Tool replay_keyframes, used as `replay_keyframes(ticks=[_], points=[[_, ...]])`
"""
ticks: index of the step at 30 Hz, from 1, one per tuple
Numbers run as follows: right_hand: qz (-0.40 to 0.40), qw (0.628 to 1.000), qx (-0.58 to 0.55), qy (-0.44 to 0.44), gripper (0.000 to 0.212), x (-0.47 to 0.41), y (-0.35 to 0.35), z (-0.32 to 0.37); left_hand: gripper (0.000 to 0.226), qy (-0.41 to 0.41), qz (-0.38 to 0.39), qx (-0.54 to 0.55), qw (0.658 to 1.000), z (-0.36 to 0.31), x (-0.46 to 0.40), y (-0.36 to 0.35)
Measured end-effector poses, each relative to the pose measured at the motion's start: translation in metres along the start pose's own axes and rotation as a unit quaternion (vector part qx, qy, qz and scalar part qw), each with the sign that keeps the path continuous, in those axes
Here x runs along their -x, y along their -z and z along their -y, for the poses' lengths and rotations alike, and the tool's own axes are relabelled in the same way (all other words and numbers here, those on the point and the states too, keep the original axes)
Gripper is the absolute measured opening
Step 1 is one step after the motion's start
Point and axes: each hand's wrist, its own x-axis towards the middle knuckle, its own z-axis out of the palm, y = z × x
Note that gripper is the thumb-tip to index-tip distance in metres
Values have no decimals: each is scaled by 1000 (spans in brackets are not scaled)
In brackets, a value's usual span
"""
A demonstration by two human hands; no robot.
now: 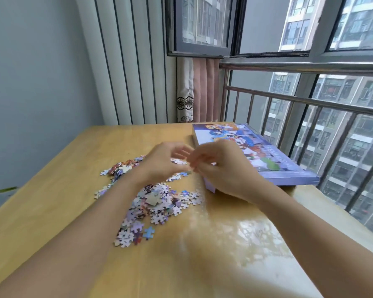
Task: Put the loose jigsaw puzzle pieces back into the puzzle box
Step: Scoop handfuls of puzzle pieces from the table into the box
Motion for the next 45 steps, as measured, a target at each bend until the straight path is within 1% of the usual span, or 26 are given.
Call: replay_keyframes(ticks=[1,2,4,5,7,8,10,12,13,15,19,22,25,27,29,32,34,37,39,41,43,45], points=[[27,999,3,-34,31,-12,-6,0,31,26,-53,-42,997,10,4,15],[76,994,28,-77,36,-24,-15,-1,29,58,-110,-83,989,20,10,28],[168,968,82,-167,48,-49,-37,-10,30,125,-205,-131,962,42,22,48],[189,958,85,-197,53,-63,-50,-13,34,157,-237,-145,948,54,30,56],[202,944,61,-252,60,-87,-74,-20,44,209,-264,-158,928,79,48,62],[209,936,54,-279,62,-98,-86,-24,49,231,-266,-155,923,93,57,64],[222,918,53,-323,70,-114,-102,-35,61,274,-233,-139,923,116,70,65],[225,911,40,-342,83,-125,-114,-45,68,283,-181,-122,934,132,72,69],[225,914,24,-338,88,-129,-121,-49,69,279,-166,-107,940,137,71,71],[248,918,-4,-309,91,-134,-133,-44,68,276,-146,-91,946,142,69,73],[338,916,-3,-216,86,-142,-145,-14,64,258,-105,-120,953,142,66,67],[364,911,63,-184,96,-148,-149,5,59,229,-98,-120,961,143,65,65],[368,903,154,-158,99,-151,-151,14,66,219,-108,-123,962,143,68,64],[363,899,195,-148,93,-150,-146,21,58,206,-130,-99,965,141,68,64],[352,896,224,-152,83,-146,-143,24,45,186,-160,-49,968,138,68,65],[314,907,219,-174,76,-142,-146,21,32,164,-195,-9,967,136,67,65],[285,920,204,-177,62,-140,-148,18,28,158,-202,-4,967,134,65,63],[260,928,212,-164,33,-132,-151,17,24,151,-212,9,966,132,63,60],[251,924,243,-153,29,-124,-154,16,24,149,-208,16,967,130,62,58],[217,930,257,-150,20,-120,-157,11,24,149,-205,21,967,128,61,57],[170,944,235,-158,12,-118,-155,3,24,148,-217,16,965,125,62,56],[142,956,197,-165,8,-118,-149,-5,23,147,-249,11,957,122,62,55]])
